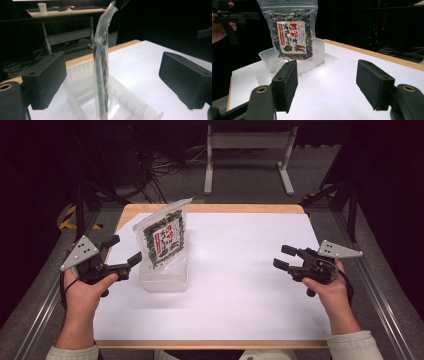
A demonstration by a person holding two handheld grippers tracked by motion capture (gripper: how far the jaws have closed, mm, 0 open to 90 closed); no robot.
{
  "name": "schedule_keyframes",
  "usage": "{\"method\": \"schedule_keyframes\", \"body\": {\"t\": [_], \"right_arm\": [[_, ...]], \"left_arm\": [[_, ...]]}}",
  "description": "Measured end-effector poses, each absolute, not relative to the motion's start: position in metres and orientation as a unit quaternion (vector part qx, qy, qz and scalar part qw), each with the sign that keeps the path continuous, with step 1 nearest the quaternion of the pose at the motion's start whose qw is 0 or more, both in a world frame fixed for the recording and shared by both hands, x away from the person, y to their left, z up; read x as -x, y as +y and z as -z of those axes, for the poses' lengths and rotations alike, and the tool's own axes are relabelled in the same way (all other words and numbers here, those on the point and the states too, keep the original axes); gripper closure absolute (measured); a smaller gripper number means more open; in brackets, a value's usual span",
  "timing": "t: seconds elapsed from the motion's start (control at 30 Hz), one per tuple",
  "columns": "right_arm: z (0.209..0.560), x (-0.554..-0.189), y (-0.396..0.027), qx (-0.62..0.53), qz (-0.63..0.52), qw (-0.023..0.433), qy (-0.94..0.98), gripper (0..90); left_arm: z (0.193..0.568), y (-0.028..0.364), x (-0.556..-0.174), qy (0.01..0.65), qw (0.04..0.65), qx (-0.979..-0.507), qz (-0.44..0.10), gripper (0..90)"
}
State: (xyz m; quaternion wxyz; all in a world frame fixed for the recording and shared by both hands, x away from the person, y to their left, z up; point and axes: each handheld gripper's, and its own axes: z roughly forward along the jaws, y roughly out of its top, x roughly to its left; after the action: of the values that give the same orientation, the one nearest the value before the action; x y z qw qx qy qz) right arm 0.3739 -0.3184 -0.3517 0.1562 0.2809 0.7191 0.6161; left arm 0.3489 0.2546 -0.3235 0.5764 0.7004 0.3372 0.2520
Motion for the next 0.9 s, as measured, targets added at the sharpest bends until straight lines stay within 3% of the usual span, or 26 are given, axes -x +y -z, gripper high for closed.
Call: {"method": "schedule_keyframes", "body": {"t": [0.17,0.9], "right_arm": [[0.355,-0.371,-0.325,-0.287,-0.61,0.165,0.72,33.3],[0.382,-0.349,-0.354,-0.306,-0.576,0.211,0.728,30.6]], "left_arm": [[0.342,0.263,-0.342,0.322,0.561,-0.725,-0.237,8.1],[0.412,0.284,-0.317,0.328,0.558,-0.738,-0.19,6.7]]}}
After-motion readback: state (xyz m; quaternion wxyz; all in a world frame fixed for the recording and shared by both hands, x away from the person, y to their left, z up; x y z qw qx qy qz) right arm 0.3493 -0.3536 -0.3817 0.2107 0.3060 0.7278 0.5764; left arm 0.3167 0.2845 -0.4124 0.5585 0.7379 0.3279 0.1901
